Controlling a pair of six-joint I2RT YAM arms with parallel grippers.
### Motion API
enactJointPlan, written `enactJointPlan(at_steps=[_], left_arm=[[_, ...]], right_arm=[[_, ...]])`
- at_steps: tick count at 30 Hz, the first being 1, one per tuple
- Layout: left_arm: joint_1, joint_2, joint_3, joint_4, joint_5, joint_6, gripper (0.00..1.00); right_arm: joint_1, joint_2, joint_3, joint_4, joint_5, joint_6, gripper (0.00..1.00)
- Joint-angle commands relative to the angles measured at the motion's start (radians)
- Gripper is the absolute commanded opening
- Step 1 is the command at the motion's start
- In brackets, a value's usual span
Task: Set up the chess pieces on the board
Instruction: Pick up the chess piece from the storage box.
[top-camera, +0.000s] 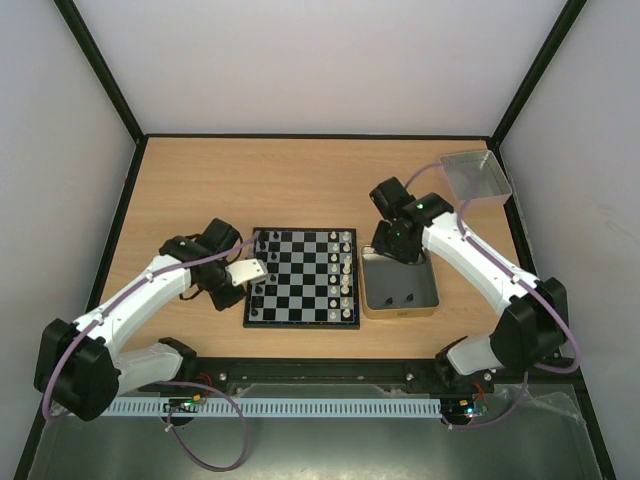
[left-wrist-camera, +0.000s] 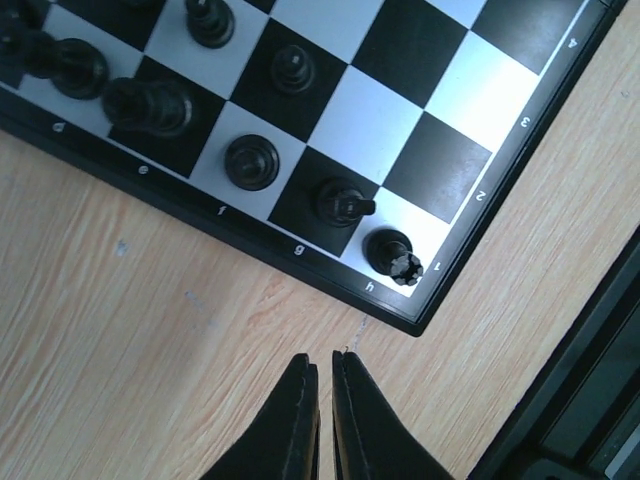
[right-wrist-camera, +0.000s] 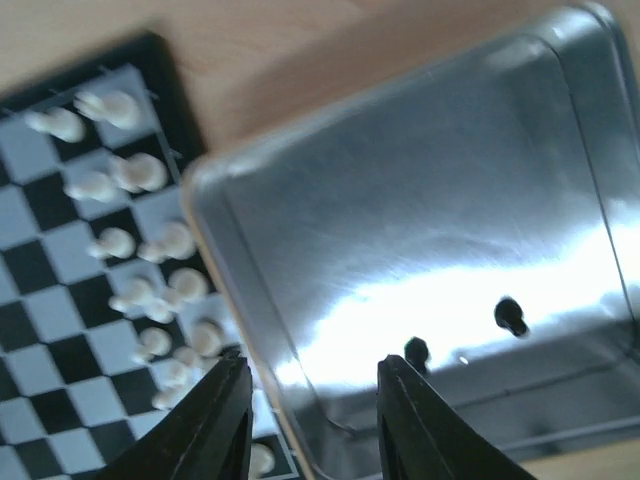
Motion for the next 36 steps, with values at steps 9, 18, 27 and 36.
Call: enactJointPlan(at_steps=[9,18,27,36], left_arm=[[-0.074,0.06,-0.025,-0.008,-0.011,0.015,0.07],[-0.078,0.06,-0.026,-0.002,-0.021,0.004,0.07],[-0.078,0.058,-0.026,0.004,-0.031,-0.005,0.07],[-0.078,0.053,-0.028,0.007,-0.038,-0.012,0.07]], right_arm=[[-0.066,-0.254,-0.355,-0.037,-0.004,0.035,0.33],[-0.172,-0.239,-0.516,0.123,-0.075,-0.022,0.32],[-0.244,-0.13,-0.543,0.242,-0.104,-0.092,0.3],[-0.272,-0.048,-0.531,0.287,-0.093,-0.128,0.15]])
